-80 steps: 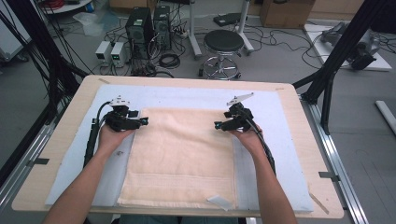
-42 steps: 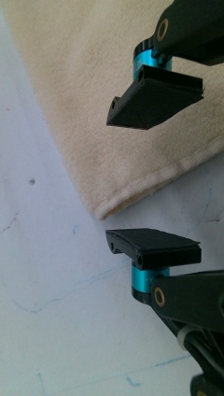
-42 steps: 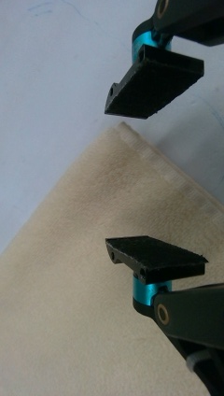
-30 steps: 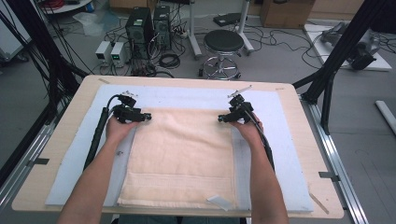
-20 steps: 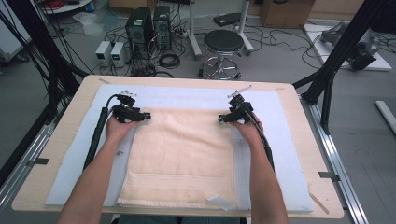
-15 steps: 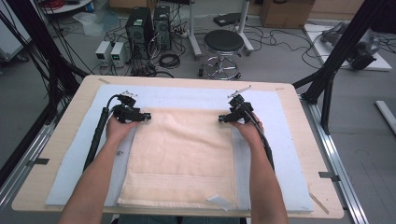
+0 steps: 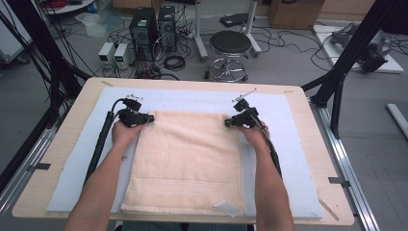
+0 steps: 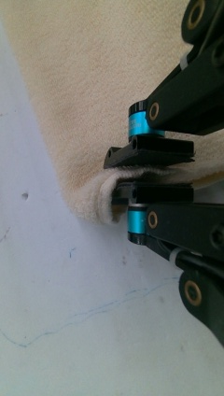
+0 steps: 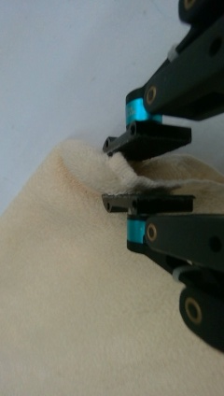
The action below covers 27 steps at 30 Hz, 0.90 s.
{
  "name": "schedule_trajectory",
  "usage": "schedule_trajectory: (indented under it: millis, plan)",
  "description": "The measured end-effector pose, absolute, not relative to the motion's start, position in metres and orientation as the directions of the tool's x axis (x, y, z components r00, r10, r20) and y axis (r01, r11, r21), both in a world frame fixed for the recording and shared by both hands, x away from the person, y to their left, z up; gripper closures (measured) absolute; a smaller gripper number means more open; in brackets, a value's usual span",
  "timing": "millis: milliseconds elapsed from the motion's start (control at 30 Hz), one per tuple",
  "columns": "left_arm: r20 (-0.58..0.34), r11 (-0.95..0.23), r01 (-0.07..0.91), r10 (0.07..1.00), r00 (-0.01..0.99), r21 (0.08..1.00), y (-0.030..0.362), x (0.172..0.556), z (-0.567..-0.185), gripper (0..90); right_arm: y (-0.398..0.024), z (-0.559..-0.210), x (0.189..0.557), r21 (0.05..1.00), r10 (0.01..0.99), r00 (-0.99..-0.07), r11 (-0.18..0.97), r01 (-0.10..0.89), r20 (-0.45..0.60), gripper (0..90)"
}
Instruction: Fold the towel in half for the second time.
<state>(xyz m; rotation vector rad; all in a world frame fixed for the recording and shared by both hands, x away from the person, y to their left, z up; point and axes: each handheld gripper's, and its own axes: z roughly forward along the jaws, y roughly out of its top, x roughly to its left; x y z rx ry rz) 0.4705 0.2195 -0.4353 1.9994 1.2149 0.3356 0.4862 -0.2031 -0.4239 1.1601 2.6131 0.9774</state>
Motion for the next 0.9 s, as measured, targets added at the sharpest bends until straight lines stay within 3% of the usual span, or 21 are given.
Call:
schedule_trajectory:
  millis: [433, 900]
  plan:
    - [-0.110, -0.255, 0.516, 0.810, 0.576, 0.818, 0.228, 0.451, -0.399, 83.5, -0.213, -0.387, 0.469, 0.724, 0.633, -0.760, 0.454, 0.519, 0.148, 80.8]
    - [-0.015, -0.264, 0.345, 0.775, 0.632, 0.901, 0.239, 0.382, -0.368, 83.3, -0.226, -0.343, 0.411, 0.812, 0.543, -0.834, 0.441, 0.382, 0.097, 81.8]
